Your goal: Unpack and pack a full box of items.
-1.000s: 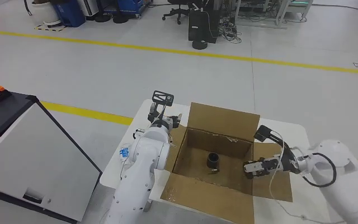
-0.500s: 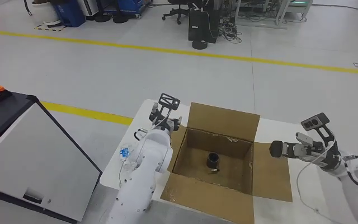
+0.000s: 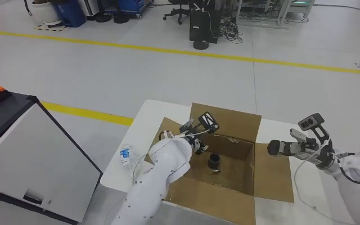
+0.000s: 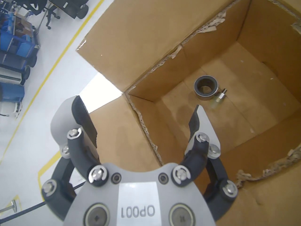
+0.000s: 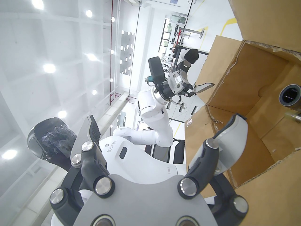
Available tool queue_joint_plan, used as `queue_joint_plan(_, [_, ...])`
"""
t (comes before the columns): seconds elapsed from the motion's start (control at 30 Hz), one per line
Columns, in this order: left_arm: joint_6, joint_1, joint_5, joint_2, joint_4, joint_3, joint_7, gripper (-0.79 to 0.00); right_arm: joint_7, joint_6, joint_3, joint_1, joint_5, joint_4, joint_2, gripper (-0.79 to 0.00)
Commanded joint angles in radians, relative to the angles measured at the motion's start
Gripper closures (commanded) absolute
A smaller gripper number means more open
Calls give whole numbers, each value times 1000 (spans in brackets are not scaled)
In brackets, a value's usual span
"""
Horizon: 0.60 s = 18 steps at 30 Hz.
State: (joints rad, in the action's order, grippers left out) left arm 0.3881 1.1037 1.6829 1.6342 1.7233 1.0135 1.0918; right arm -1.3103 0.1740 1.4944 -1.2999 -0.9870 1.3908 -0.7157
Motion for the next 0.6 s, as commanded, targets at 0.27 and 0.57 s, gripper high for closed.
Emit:
queue_joint_plan(0.27, [-17,-116,-150,29,-146,-88,145,-785,-41,3,-12,15,22,-28,-10,-785])
queue_joint_plan(0.57, [-17,-116,-150,29,-146,-88,145,-785,-41,3,-12,15,22,-28,-10,-785])
